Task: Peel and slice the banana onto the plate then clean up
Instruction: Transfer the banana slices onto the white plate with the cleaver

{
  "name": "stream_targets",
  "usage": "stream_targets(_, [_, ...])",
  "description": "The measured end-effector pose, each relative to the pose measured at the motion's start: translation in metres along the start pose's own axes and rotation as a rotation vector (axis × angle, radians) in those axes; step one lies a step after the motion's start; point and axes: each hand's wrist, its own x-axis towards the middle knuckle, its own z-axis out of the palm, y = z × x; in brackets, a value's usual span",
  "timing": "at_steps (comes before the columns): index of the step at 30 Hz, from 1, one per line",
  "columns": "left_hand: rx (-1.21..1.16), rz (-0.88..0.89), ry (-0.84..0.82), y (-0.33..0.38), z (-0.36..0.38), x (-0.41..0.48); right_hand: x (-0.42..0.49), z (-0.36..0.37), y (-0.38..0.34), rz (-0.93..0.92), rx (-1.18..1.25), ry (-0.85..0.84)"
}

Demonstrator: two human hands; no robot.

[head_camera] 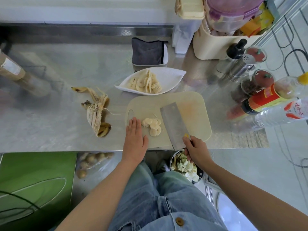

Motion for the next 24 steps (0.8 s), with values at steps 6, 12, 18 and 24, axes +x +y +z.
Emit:
stream_targets(6, [0.017, -0.002, -0.001, -0.001, 0.004, 0.000, -0.003, 0.023, -0.003, -0.021, -0.041, -0.059])
stream_targets(12, [-0.018, -0.001, 0.021, 0.002, 0.005, -0.001, -0.006, 0.042, -0.015, -0.028, -0.001, -0.121])
stream_targets(18, [-0.058, 0.032, 0.034, 0.003, 0.004, -0.002, -0.005, 0.052, -0.029, -0.012, 0.043, -0.209])
stream_targets(24, [-0.191, 0.054, 0.103, 0.017, -0.012, 0.005, 0.001, 0.039, -0.032, 0.126, 0.283, -0.362])
